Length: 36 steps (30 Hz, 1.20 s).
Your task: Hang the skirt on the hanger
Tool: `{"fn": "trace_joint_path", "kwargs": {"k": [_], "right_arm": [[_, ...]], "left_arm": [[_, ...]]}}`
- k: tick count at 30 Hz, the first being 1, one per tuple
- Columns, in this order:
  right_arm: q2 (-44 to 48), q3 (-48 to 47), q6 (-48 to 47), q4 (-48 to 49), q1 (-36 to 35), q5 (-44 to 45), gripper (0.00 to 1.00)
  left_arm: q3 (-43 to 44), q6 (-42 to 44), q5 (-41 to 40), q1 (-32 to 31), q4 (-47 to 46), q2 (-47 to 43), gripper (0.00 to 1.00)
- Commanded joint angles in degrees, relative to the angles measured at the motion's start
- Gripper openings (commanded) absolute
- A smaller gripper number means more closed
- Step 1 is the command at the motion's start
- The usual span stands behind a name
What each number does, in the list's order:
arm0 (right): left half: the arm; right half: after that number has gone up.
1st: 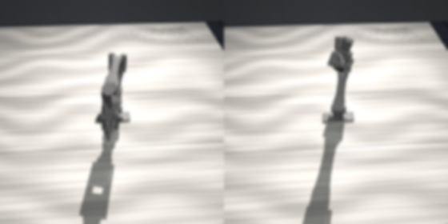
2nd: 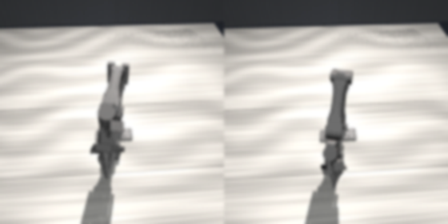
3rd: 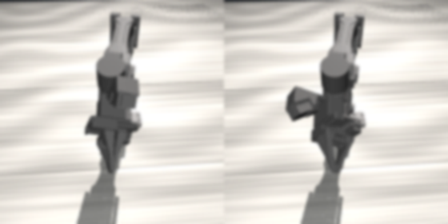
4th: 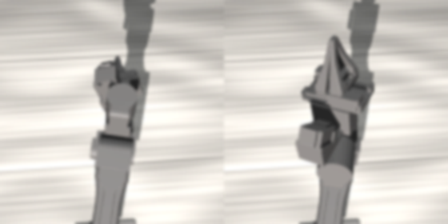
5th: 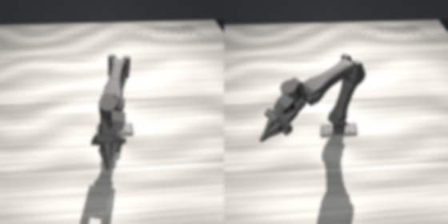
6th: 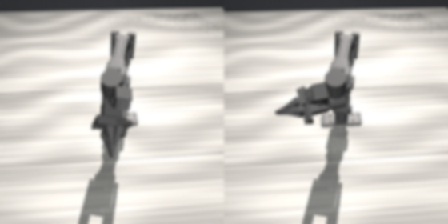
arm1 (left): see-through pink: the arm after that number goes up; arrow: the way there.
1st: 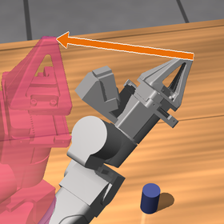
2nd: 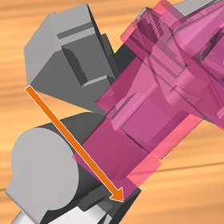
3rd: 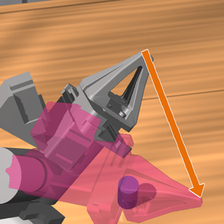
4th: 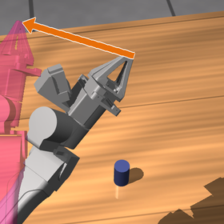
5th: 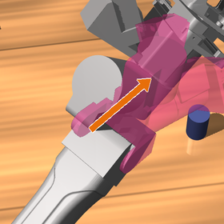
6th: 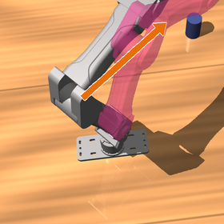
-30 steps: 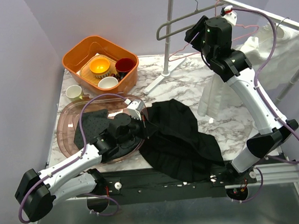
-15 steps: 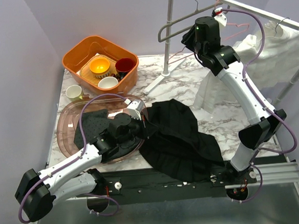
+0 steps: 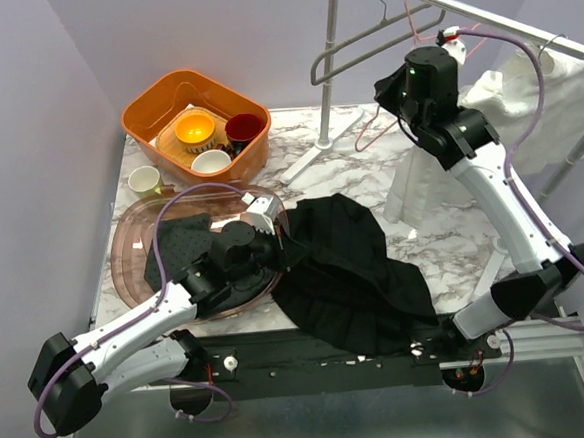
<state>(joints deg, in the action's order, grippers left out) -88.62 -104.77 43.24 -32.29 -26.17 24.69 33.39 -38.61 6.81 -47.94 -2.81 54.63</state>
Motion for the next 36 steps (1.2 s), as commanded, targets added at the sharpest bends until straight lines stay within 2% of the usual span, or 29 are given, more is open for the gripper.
{"fn": "trace_joint_path", "kwargs": {"k": [1, 10, 12, 14, 15, 16, 19, 22, 26, 30, 36], "right_arm": [[8.00, 4.21, -2.11, 4.43, 0.16, -2.27, 0.01], [16.90, 12.04, -5.71, 10.05, 0.16, -12.90, 0.01], [18.21, 13.80, -6.94, 11.46, 0.16, -14.92, 0.01], [19.44, 15.55, -9.48, 13.29, 0.25, -21.06, 0.01], [20.67, 17.39, -10.62, 14.27, 0.16, -24.04, 0.01], [21.38, 18.28, -13.16, 15.23, 0.16, -31.47, 0.01], [23.31, 20.39, -15.98, 16.82, 0.16, -42.65, 0.01], [25.50, 21.01, -18.36, 14.81, 0.16, -46.48, 0.01], [29.45, 22.49, -22.49, 9.19, 0.16, -51.04, 0.01], [34.99, 27.33, -27.06, 4.97, 0.07, -56.24, 0.01], [42.99, 31.72, -42.62, -5.49, 0.07, -64.84, 0.01]], "left_arm": [[2.82, 1.17, -1.01, 0.31, 0.79, -1.37, 0.13], [5.11, 2.93, -0.74, 0.57, 2.02, -0.05, 0.25], [5.55, 3.71, -0.83, 0.57, 2.63, -0.23, 0.31], [6.34, 4.59, -1.36, 0.66, 4.11, -0.49, 0.38], [6.60, 5.21, -1.53, 0.75, 4.65, -0.75, 0.45], [7.13, 6.69, -1.53, 0.92, 5.09, -0.93, 0.47], [8.35, 8.54, -1.62, 1.97, 7.20, -1.72, 0.57], [9.50, 11.44, -1.27, 3.38, 9.57, -3.04, 0.64], [11.70, 18.55, -1.36, 4.00, 14.04, -6.11, 0.74], [14.95, 30.31, -1.36, 4.00, 17.48, -9.80, 0.80], [18.99, 46.59, 1.45, 4.08, 18.72, -13.49, 0.89]]}}
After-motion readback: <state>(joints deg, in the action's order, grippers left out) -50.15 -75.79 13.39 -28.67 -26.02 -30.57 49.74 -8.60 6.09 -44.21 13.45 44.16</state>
